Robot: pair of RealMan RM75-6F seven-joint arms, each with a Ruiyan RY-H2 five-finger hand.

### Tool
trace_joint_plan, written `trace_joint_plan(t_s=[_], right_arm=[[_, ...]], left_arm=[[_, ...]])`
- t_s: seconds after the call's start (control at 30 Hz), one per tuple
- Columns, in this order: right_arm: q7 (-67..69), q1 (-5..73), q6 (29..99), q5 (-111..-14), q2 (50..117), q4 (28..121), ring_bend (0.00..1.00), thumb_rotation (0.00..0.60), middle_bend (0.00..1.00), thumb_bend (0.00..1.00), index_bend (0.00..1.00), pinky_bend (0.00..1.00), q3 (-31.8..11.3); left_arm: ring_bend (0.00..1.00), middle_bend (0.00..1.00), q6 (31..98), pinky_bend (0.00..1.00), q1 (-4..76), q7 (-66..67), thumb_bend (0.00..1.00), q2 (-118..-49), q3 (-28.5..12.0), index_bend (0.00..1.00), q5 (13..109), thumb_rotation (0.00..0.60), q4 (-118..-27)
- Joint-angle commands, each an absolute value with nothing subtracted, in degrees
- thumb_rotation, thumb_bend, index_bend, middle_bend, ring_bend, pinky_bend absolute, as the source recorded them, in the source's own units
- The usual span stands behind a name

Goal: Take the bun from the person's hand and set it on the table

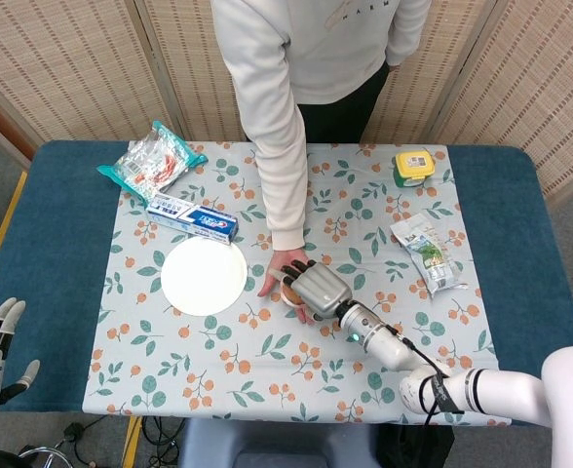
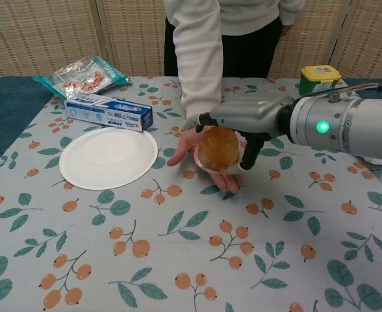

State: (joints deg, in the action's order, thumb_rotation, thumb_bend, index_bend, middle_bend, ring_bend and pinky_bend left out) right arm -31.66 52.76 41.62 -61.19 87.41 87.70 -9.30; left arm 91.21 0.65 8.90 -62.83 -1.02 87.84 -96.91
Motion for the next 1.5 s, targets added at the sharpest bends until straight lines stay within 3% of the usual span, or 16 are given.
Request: trace_joint_plan(t_s=[0.03,0.17,0.43,0.6,1.13,1.3,1.5], right_arm=[[-31.14,53.40,42.31,-60.46,88.73,86.12,0.10,0.600,0.17,0.25,0.06,0.29,-9.30],[-31.03,54.07,42.32,-60.40,89.87,84.64,0.11,0.600,0.21,0.26,0.12,0.34,-8.61],[-27.75,53.72,45.20,-64.41,92.47,81.28,0.30,0.600,0.38,0.37,0.49,0.63,-8.12],[-25.46,53.06,47.03,-66.79,92.41,80.72,0.36,0.600,0.42,0.40,0.59,0.72,-8.10],[-16.54,46.11,52.43,-67.61,78.62,85.95,0.39,0.600,0.44,0.40,0.60,0.73,-8.55],[-15.67,45.75,49.98,-65.41,78.88,81.97,0.39,0.600,0.44,0.40,0.60,0.73,-7.98],[-14.87,47.49,45.23,-62.75,83.84,73.70,0.39,0.600,0.43,0.40,0.60,0.73,-8.14]], left_arm=[[0.11,0.04,91.20,0.06,0.60,8.67,0.28,-63.00,-1.05,0.04,87.85,0.600,-96.71],[0.11,0.04,91.11,0.06,0.44,8.32,0.28,-63.01,-1.07,0.04,87.56,0.600,-96.35],[0.11,0.04,91.30,0.06,0.04,7.36,0.28,-63.28,-1.05,0.05,87.45,0.600,-95.41],[0.11,0.04,91.16,0.06,-0.05,6.90,0.28,-63.49,-1.14,0.05,87.19,0.600,-94.93],[0.11,0.04,90.68,0.06,0.38,7.06,0.28,-63.51,-1.42,0.05,87.67,0.600,-95.05],[0.11,0.04,90.61,0.06,0.55,7.47,0.28,-63.60,-1.50,0.05,87.91,0.600,-95.30],[0.11,0.04,90.75,0.06,0.46,8.15,0.28,-63.36,-1.57,0.05,87.82,0.600,-95.91]])
